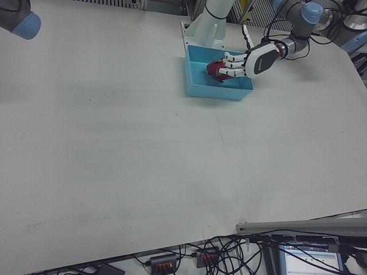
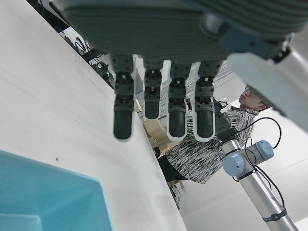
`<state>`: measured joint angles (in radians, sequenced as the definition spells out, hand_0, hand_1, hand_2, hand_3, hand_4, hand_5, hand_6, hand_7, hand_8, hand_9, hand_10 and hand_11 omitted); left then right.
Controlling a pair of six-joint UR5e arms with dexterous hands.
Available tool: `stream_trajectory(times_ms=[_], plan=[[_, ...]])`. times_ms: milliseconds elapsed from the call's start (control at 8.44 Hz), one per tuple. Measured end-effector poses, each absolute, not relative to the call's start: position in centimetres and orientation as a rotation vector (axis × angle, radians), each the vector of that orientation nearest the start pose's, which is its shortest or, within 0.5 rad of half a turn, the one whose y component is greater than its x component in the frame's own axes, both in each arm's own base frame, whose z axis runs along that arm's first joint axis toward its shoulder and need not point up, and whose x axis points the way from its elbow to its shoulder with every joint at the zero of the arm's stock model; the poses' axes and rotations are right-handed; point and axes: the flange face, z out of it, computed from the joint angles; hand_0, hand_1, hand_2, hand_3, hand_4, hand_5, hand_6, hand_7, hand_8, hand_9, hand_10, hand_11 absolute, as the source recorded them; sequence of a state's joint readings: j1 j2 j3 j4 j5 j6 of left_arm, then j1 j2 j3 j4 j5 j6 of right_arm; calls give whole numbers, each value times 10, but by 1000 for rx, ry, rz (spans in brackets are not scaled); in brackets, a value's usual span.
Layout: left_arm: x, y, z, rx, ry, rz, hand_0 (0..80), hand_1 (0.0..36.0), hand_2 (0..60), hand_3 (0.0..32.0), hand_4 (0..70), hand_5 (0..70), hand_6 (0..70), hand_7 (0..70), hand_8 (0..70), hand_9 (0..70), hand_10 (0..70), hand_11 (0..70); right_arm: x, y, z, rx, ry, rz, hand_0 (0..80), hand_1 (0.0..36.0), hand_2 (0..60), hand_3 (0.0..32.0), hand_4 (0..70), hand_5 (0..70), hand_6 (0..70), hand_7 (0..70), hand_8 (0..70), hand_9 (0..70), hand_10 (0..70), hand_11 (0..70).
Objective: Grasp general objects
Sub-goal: 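Lower the dragon fruit into the tray and open the left hand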
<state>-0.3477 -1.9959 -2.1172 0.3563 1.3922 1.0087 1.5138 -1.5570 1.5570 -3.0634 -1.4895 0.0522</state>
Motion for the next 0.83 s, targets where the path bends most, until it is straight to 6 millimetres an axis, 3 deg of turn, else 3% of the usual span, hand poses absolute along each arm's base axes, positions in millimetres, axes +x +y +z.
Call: stream_trajectory(times_ms=[237,356,474,830], plan=[[443,-332,253,-129,2244,-708,512,276,600,0,212,700,367,491,253,343,329,486,112,-512,679,38,2266,-2093,0,0,0,0,0,0,0,0,0,0,0,0],[427,-349,255,-94,2240,-728,507,257,600,0,207,700,363,480,258,353,352,515,113,-512,679,38,2266,-2093,0,0,0,0,0,0,0,0,0,0,0,0],[399,-381,261,-30,2233,-771,507,250,600,0,207,700,368,485,259,354,358,522,113,-512,679,38,2266,-2093,0,0,0,0,0,0,0,0,0,0,0,0],[317,-484,315,97,2195,-963,510,211,436,0,191,700,338,445,219,300,303,451,112,-512,679,39,2266,-2094,0,0,0,0,0,0,0,0,0,0,0,0]])
